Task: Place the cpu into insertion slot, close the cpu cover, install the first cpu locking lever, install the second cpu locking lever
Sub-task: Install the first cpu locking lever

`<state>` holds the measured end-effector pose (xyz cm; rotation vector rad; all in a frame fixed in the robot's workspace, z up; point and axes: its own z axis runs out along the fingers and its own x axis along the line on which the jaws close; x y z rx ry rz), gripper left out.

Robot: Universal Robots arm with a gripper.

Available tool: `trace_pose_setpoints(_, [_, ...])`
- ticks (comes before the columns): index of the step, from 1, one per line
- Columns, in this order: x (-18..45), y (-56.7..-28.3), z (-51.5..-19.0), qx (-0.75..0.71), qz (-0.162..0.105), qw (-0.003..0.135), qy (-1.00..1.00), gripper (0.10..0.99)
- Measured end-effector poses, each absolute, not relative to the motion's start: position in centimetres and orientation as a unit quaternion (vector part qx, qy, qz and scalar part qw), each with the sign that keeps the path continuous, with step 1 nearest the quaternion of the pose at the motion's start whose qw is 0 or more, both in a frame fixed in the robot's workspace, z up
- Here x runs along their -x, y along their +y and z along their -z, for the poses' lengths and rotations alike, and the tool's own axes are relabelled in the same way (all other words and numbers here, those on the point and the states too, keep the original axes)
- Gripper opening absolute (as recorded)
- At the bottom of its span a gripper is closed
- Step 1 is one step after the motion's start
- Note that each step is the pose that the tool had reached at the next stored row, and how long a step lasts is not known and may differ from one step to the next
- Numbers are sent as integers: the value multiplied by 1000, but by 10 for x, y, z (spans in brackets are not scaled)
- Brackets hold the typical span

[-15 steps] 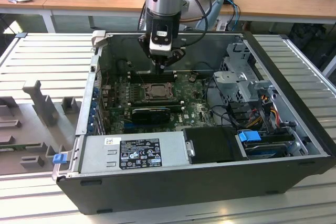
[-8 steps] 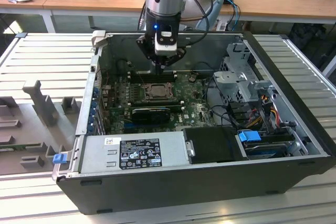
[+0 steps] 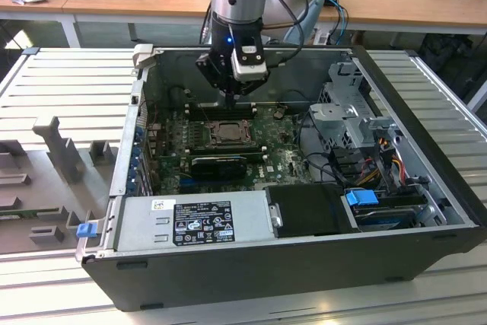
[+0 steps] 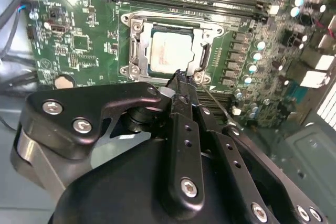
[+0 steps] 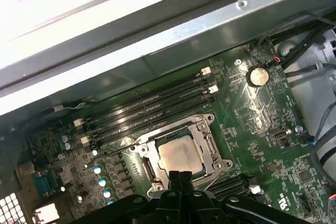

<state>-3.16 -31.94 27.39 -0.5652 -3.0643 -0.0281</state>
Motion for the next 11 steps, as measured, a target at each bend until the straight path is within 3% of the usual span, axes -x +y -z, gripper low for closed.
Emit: trace_pose_setpoints(11, [32,-319,-274,85,8,14,-996,106])
